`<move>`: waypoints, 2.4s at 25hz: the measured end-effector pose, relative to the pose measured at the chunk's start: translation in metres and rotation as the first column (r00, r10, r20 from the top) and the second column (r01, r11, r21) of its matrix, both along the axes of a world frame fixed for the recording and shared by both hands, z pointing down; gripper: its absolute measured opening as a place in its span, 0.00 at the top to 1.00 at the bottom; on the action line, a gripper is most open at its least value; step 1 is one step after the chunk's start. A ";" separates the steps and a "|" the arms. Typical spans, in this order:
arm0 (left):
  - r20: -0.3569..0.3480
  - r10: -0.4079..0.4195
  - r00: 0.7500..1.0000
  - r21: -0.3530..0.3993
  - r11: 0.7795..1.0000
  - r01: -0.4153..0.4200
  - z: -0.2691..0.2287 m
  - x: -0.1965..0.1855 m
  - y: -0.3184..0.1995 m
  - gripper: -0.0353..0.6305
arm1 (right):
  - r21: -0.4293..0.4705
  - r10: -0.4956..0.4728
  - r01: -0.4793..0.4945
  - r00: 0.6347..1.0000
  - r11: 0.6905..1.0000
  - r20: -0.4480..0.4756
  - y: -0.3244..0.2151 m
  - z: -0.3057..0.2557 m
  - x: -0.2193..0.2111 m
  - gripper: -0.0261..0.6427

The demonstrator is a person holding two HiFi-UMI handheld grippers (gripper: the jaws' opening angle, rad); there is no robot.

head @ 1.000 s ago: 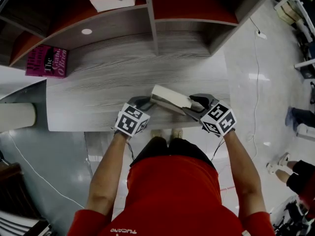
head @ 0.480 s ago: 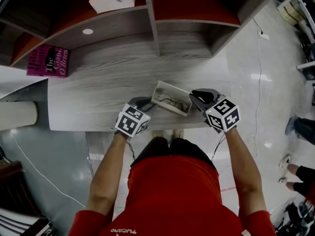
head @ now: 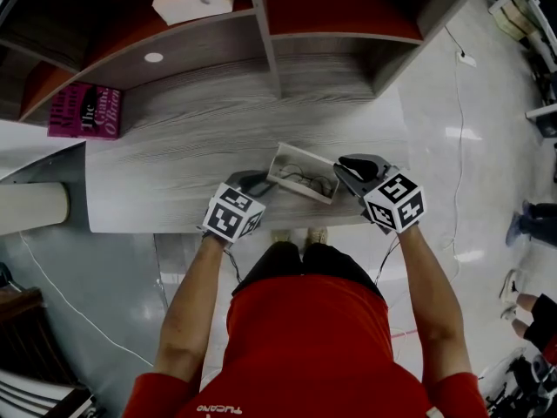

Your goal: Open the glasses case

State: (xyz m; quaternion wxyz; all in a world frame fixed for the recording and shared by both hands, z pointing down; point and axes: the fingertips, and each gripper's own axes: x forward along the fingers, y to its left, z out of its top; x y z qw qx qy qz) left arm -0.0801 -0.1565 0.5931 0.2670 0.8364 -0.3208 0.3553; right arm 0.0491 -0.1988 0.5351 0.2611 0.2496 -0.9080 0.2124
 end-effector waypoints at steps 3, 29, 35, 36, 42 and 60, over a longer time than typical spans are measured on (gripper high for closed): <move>-0.005 0.001 1.000 0.005 1.000 -0.001 -0.004 0.001 0.000 0.75 | 0.011 -0.001 0.001 1.000 1.000 0.013 0.000 -0.005 0.000 0.85; -0.359 0.009 0.933 0.605 0.764 0.226 -0.283 0.024 -0.036 0.89 | 0.387 0.063 -0.219 0.924 0.896 0.376 0.002 -0.208 -0.004 0.95; -0.399 0.038 0.916 0.696 0.662 0.276 -0.328 0.025 -0.023 0.91 | 0.504 0.059 -0.281 0.909 0.817 0.412 0.020 -0.254 -0.002 0.95; -0.407 0.040 0.913 0.705 0.649 0.285 -0.333 0.025 -0.020 0.91 | 0.514 0.063 -0.295 0.905 0.805 0.420 0.022 -0.259 -0.001 0.95; -0.425 0.065 0.903 0.721 0.628 0.294 -0.339 0.026 -0.002 0.93 | 0.534 0.102 -0.372 0.878 0.760 0.467 0.035 -0.273 0.002 0.95; -0.448 0.097 0.889 0.736 0.604 0.305 -0.342 0.035 -0.001 0.94 | 0.556 0.104 -0.371 0.886 0.744 0.452 0.051 -0.272 -0.002 0.96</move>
